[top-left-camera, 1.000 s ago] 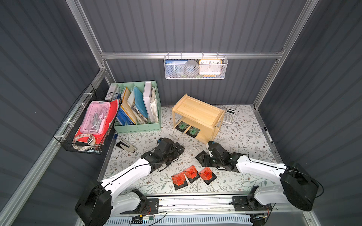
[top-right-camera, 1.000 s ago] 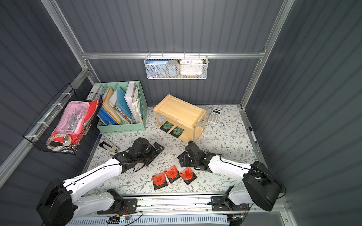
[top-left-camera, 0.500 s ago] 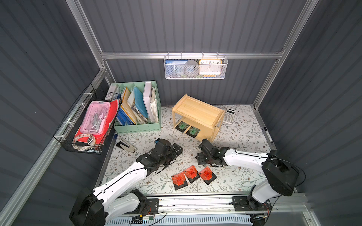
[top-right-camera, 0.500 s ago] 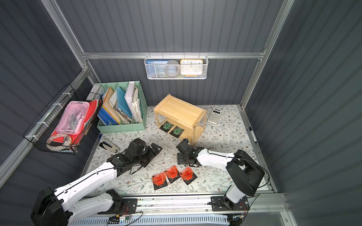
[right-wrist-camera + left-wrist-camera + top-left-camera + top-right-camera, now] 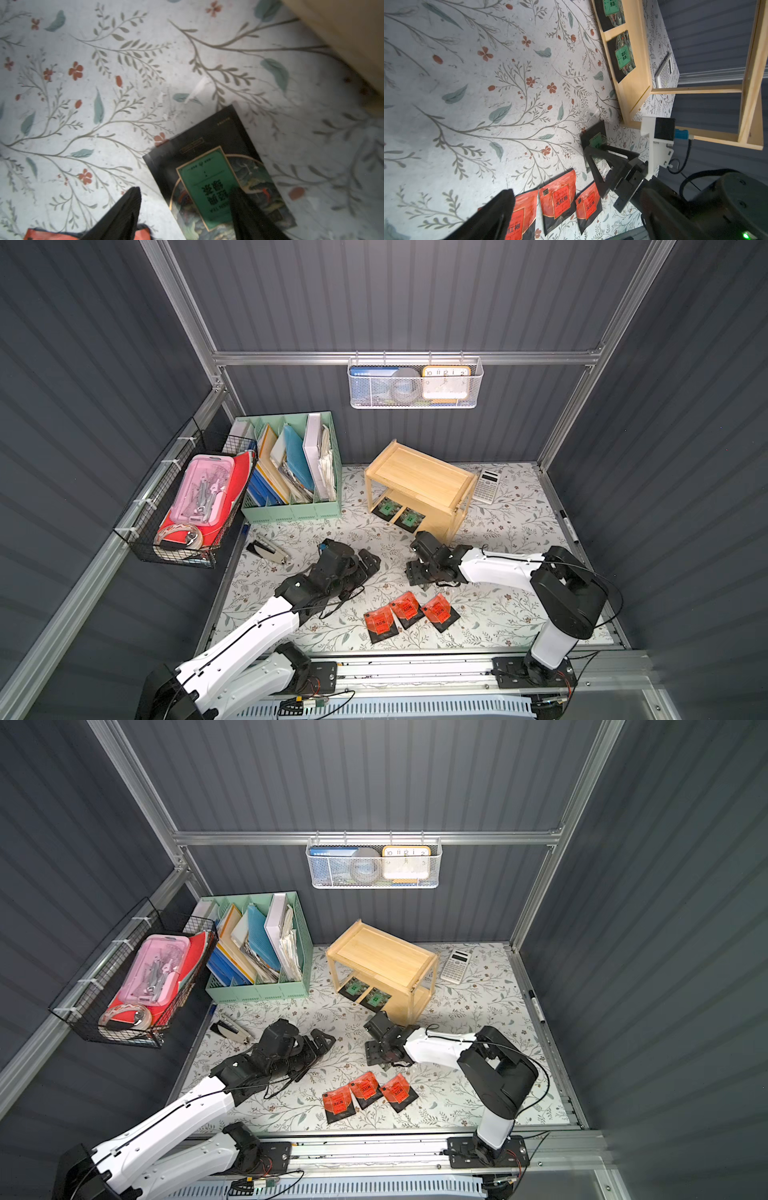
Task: Place the tea bags on the shelf by color
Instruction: Move the tea bag to the center of the board.
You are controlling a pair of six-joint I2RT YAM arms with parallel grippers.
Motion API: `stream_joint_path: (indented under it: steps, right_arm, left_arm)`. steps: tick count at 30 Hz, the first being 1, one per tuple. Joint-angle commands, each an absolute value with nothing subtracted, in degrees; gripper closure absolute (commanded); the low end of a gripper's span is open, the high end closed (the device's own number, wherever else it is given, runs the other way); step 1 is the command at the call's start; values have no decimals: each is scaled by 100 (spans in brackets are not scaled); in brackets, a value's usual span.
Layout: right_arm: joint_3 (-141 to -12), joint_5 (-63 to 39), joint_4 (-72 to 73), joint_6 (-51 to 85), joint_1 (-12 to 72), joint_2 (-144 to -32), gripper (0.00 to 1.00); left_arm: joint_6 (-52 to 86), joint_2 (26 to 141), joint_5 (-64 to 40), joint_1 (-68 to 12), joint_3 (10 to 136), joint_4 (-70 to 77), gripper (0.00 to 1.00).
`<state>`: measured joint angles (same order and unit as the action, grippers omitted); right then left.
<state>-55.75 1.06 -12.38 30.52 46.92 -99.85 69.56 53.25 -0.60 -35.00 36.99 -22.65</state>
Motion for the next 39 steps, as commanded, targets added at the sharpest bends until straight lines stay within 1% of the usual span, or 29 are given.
stream_joint_path:
  steps: [1,11,15,17,21,27,31,35,39]
  right_arm:
    - [-5696,-574,-1025,2824,4750,-10281,28]
    - [-6452,-1673,-857,2213,4869,-10804,28]
    - [-6495,-1500,-863,2362,4869,-10619,28]
    - [-6461,-1173,-1001,2558,4869,-10446,28]
    - [-6258,-899,-1199,3166,4869,-10104,29]
    - [-5785,-896,-1241,4398,4894,-9723,40]
    - [-5681,-966,-1162,4916,4995,-9767,42]
    - [-5826,-1040,-1195,5080,5161,-9985,42]
    - [-5936,-1008,-1075,5221,5297,-10161,42]
  left_arm:
    - [7030,5174,87,-3524,3611,-2607,0]
    - [7057,4940,107,-3524,3507,-2693,0]
    - [7098,4943,97,-3524,3421,-2545,0]
    - [7110,4994,79,-3522,3381,-2443,0]
    - [7136,5140,34,-3512,3322,-2247,0]
    - [7017,5432,-200,-3320,3281,-1953,0]
    - [6873,5588,-449,-3029,3309,-1863,0]
    - [6736,5616,-694,-2723,3347,-1870,0]
    - [6602,5662,-821,-2615,3439,-1965,0]
